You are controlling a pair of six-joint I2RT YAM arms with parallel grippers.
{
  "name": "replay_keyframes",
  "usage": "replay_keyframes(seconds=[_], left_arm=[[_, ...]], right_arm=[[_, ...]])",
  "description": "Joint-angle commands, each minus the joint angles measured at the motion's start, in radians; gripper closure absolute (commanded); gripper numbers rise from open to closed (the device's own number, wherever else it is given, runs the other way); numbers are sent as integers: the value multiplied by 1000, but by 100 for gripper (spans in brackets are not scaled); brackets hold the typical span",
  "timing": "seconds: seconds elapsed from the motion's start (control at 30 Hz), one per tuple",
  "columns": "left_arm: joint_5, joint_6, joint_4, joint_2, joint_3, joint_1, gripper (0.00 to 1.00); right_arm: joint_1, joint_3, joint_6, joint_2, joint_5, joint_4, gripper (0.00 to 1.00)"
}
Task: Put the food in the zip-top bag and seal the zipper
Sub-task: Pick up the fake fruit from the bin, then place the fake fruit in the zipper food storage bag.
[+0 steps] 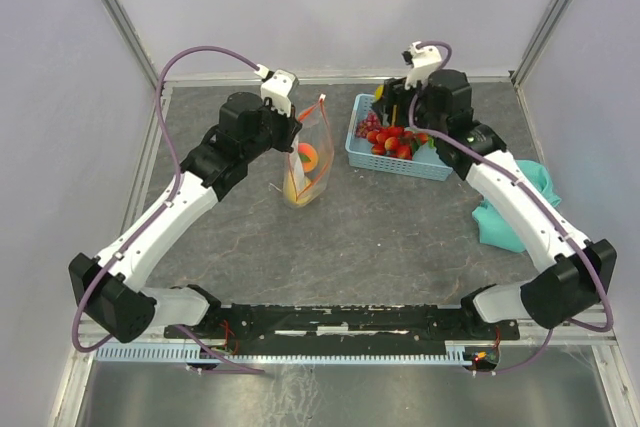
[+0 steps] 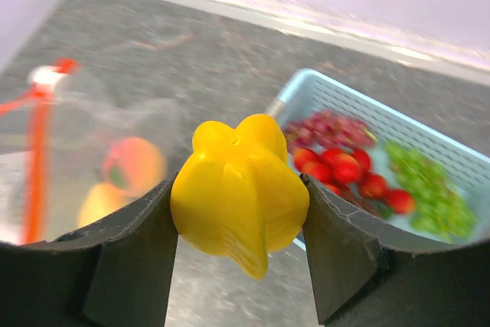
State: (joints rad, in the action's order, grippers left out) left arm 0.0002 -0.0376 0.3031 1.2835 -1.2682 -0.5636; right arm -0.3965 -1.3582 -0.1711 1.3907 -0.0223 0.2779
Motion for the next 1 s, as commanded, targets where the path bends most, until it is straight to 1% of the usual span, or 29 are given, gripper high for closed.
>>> replay_keyframes(seconds=[0.0, 0.27, 0.4, 0.6, 0.8, 0.97], left_arm=[[-25, -101, -62, 6, -19, -4, 97], [-52, -191, -41, 28, -24, -4, 97], [-57, -217, -29, 37, -24, -4, 97], [-93, -254, 10, 56, -39, -4, 97], [-98, -288, 29, 72, -46, -4, 97], [-166, -331, 76, 95, -65, -3, 97]], right_arm=[[-93, 17, -74, -65, -23, -212, 53], [-239, 74, -181, -72, -37, -410, 53], [-298, 132, -176, -59, -26, -518, 53], [-322, 180, -231, -8, -54, -629, 53], [-333, 262, -191, 75, -47, -794, 52], [-333, 260, -211, 160, -66, -870, 51]])
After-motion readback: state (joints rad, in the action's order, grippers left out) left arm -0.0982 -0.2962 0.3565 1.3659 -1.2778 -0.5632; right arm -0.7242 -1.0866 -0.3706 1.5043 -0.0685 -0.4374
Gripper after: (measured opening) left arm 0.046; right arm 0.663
